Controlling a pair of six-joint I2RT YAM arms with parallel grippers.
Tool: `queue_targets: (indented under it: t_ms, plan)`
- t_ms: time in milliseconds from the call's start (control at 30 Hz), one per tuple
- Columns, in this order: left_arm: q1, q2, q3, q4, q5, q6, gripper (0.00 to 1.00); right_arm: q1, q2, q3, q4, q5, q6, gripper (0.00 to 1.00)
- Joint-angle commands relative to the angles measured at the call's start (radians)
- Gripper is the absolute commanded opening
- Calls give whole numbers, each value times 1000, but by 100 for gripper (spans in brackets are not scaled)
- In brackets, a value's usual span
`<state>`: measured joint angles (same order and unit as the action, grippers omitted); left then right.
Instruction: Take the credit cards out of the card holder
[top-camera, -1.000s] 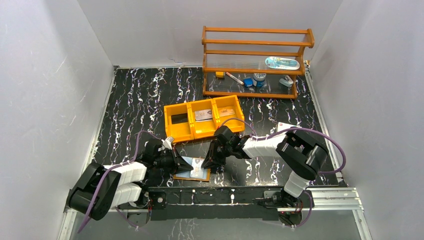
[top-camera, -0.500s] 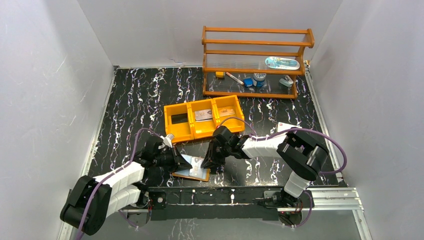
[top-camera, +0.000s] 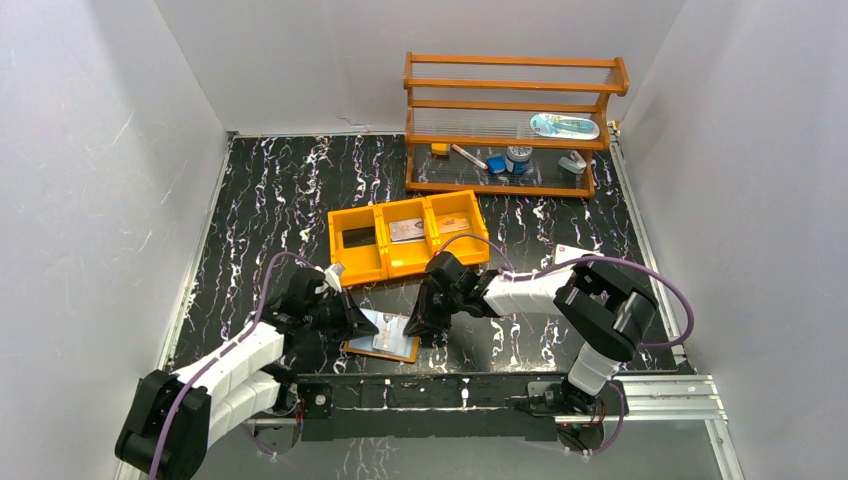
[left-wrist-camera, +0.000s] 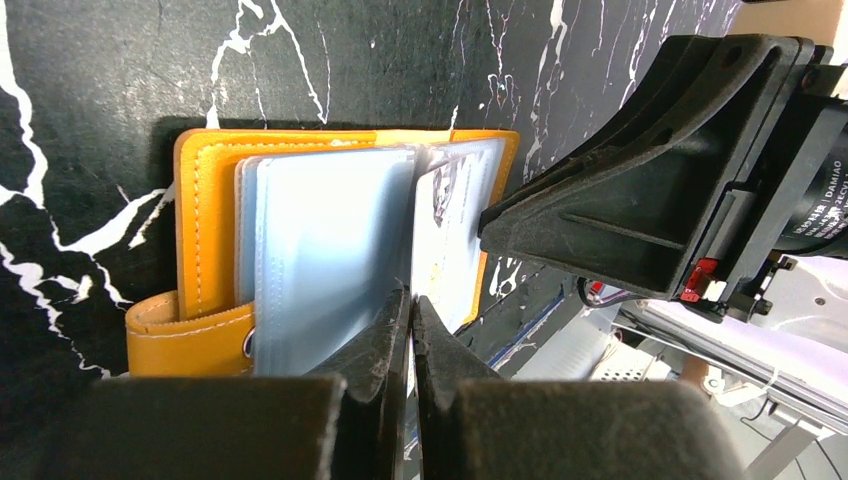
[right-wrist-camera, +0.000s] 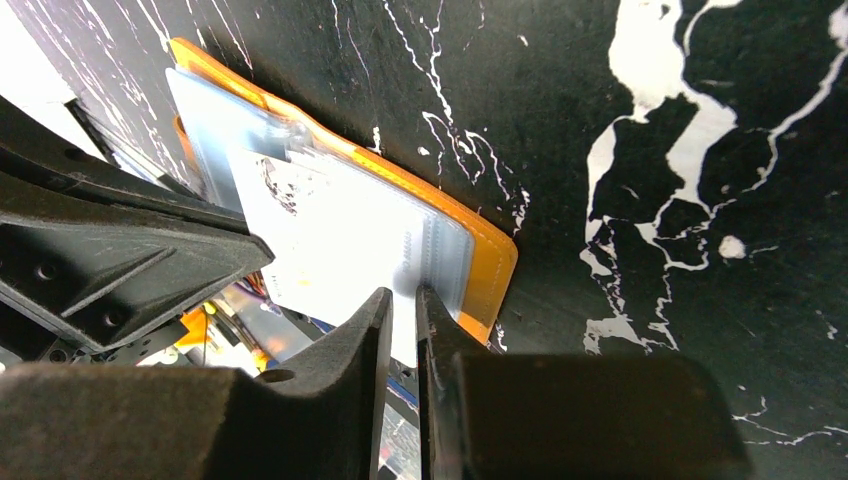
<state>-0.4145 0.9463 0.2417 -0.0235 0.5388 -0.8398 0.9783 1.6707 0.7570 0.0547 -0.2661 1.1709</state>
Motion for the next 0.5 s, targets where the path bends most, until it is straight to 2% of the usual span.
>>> queue_targets:
  t_ms: [0, 133, 467]
  plan:
    - [1, -22, 54, -82, -30, 32, 0, 6, 40, -20, -137, 106, -51, 24]
    - [0, -59, 71, -127, -66, 33, 0, 7, 26, -11, -131, 97, -64, 25]
    - [1, -31, 94, -127, -10, 48, 0, 7, -100, 96, -83, 41, -141, 31]
